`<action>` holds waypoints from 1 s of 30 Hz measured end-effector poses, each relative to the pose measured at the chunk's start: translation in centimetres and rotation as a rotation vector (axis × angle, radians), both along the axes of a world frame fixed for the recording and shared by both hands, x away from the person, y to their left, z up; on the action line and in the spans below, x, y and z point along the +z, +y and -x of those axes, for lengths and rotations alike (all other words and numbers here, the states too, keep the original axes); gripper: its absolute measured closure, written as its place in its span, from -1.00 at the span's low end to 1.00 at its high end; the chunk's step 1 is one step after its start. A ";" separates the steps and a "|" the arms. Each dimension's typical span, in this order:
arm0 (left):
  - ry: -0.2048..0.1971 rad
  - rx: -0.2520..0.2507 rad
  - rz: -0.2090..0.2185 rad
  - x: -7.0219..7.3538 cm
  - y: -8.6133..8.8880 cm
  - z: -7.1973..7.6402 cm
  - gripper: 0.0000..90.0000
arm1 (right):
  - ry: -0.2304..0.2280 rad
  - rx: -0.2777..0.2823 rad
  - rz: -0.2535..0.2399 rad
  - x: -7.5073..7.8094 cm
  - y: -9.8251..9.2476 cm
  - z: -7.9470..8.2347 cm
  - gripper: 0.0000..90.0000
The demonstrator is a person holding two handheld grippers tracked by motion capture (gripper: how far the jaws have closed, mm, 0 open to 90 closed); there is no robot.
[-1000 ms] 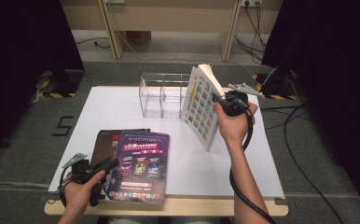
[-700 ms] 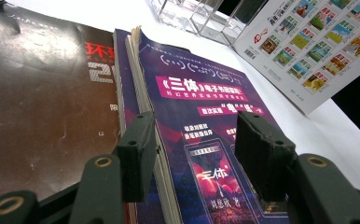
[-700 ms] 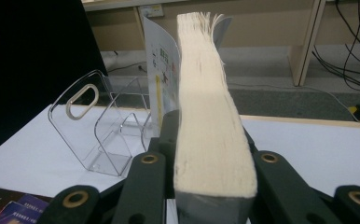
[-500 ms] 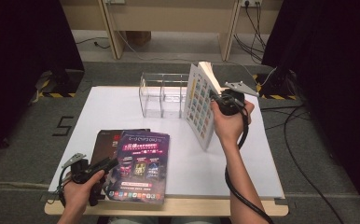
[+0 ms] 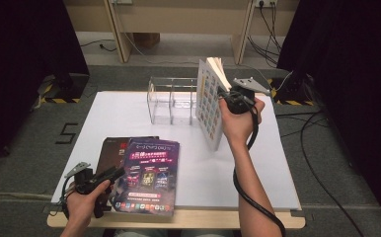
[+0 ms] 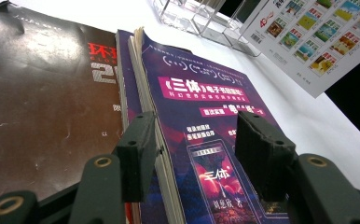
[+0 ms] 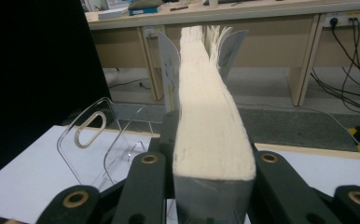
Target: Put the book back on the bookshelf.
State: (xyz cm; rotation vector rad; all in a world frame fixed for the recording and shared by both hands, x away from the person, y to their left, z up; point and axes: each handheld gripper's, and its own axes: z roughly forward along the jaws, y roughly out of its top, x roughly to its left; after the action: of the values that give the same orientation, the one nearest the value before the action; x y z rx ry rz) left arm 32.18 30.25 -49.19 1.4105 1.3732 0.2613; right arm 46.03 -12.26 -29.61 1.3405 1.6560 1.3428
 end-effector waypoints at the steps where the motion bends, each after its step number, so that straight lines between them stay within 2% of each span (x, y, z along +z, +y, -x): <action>1: 0.000 0.000 0.000 0.0 0.0 0.0 0.06 | 0.000 0.001 -0.001 0.1 0.0 -0.1 0.66; 17: 0.001 0.007 0.005 0.0 0.2 0.0 0.06 | -0.028 -0.013 -0.012 0.8 1.0 -1.6 0.66; 30: 0.004 0.009 0.010 -0.1 0.2 -0.1 0.06 | -0.029 -0.016 -0.005 1.2 1.3 -2.5 0.66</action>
State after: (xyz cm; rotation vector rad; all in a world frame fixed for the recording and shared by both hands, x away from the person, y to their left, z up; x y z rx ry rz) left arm 32.26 30.43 -49.29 1.3978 1.3820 0.2573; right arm 48.52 -10.92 -28.39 1.3285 1.6209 1.3515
